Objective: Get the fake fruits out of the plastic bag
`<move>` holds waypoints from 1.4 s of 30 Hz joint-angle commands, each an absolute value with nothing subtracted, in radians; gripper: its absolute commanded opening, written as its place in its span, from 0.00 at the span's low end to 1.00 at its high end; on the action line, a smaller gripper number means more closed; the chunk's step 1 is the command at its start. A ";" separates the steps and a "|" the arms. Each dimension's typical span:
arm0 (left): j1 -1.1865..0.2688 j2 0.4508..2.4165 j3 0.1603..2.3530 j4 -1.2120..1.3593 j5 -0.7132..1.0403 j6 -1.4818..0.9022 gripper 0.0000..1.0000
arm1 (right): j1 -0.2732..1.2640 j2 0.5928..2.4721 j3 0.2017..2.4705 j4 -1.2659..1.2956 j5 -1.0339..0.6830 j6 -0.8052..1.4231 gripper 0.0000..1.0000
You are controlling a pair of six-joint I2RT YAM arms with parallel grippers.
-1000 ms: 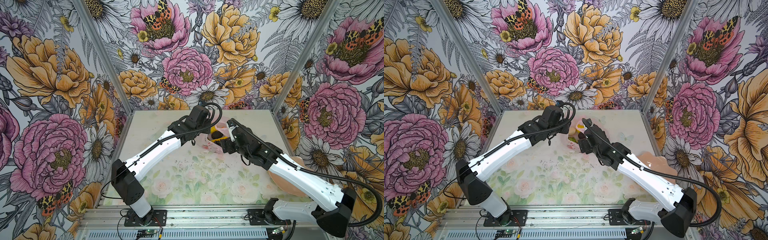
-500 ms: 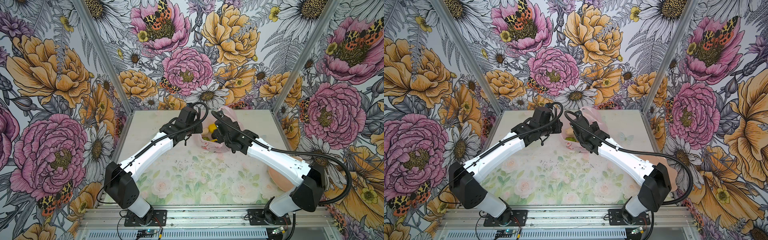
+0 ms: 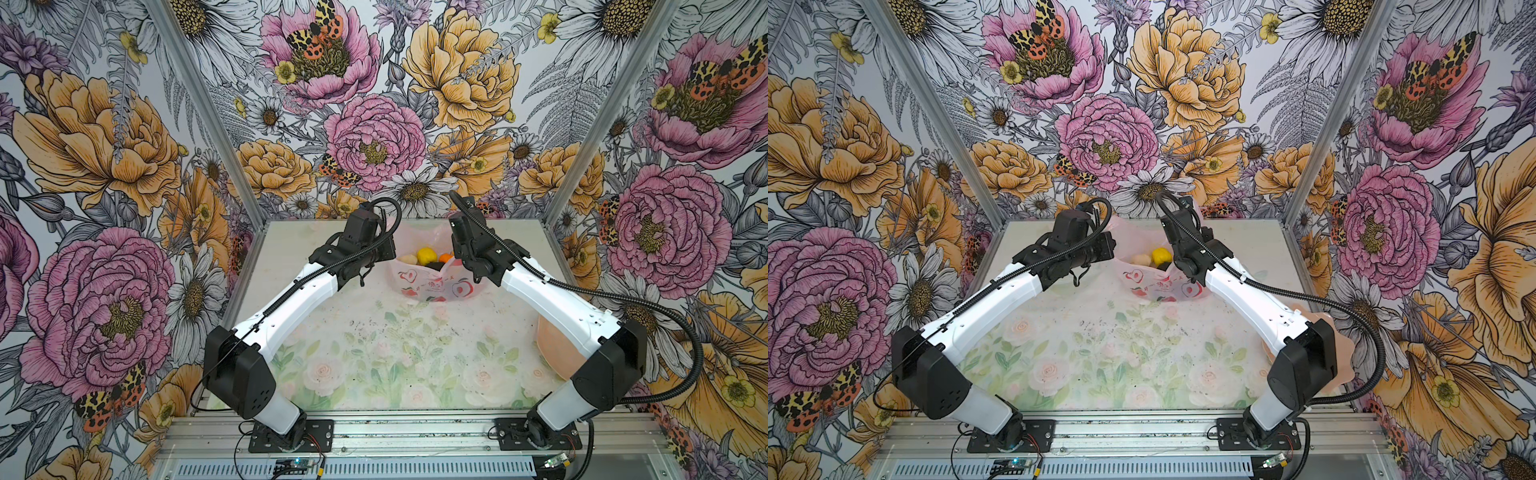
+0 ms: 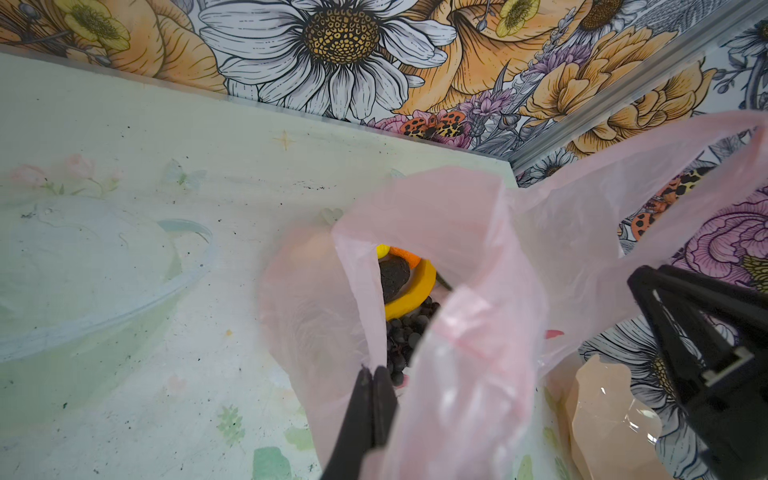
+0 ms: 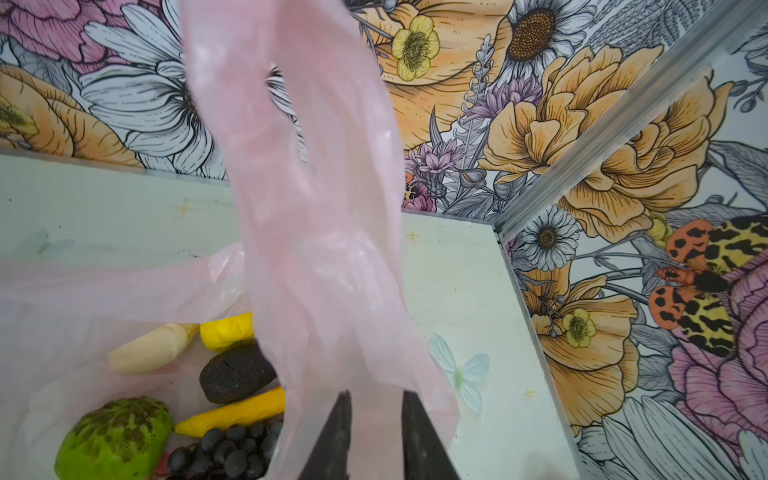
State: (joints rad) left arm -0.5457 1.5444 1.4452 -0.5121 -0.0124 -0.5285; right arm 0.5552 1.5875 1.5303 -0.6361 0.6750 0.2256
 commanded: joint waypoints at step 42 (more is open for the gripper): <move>-0.412 0.996 1.012 -0.443 -0.009 -0.711 0.00 | 1.039 1.507 1.432 -0.479 0.289 -0.076 1.00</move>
State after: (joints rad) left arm -0.4206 1.0168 1.0313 -0.4259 0.0154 -0.6971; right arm 1.0229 1.5246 1.4612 -0.5362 0.3233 0.0536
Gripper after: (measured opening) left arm 0.047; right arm 0.995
